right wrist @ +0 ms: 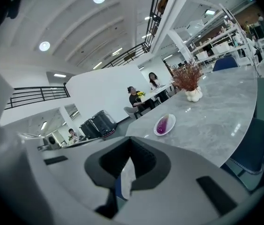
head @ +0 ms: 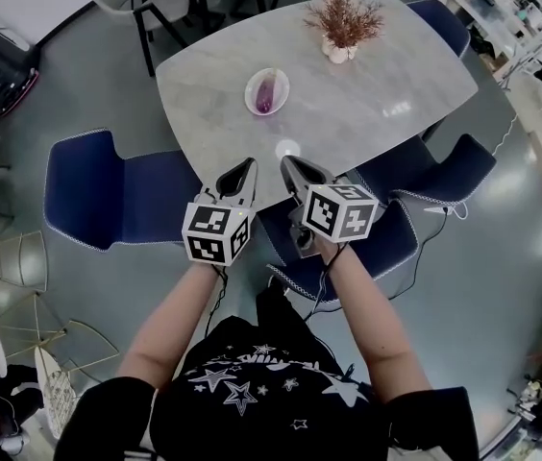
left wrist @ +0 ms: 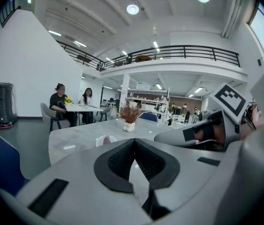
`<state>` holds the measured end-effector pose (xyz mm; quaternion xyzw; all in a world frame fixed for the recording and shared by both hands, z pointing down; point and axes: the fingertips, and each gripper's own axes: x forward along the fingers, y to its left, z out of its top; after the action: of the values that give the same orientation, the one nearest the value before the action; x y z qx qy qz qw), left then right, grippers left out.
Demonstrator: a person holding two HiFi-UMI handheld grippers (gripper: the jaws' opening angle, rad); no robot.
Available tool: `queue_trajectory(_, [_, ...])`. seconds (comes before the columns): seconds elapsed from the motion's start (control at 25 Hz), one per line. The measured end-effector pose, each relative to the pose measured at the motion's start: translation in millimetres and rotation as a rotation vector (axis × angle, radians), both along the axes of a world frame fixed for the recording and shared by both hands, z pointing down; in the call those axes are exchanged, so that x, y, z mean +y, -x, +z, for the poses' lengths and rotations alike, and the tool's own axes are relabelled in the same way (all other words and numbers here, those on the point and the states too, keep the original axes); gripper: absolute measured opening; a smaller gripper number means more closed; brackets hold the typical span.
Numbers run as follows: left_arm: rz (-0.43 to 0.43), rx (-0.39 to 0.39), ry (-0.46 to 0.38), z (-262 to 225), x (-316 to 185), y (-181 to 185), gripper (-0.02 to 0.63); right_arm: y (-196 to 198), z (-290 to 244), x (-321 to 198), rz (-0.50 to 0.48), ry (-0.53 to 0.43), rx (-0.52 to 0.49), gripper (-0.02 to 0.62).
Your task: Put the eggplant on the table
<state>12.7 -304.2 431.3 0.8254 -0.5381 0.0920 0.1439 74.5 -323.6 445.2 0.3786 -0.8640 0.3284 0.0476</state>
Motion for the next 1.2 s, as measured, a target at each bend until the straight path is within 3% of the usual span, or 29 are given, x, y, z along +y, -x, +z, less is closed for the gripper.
queue_trajectory(0.28, [0.011,0.017,-0.010,-3.5,46.8,25.4,0.008,26.3,-4.3,47.8,0.005,-0.021,0.028,0.005])
queue_trajectory(0.52, [0.013,0.014,-0.026,-8.8,103.8,53.2,0.008,48.4,-12.0,100.0,0.034,-0.029,-0.015,0.005])
queue_trajectory(1.0, [0.038,0.037,-0.058,-19.0,250.8,110.8,0.008,91.1,-28.0,243.3,0.095,-0.059,-0.034,0.005])
queue_trajectory(1.2, [0.055,0.071,-0.072,-32.3,302.3,120.6,0.008,104.7,-40.1,302.3,0.095,-0.084,0.006,0.005])
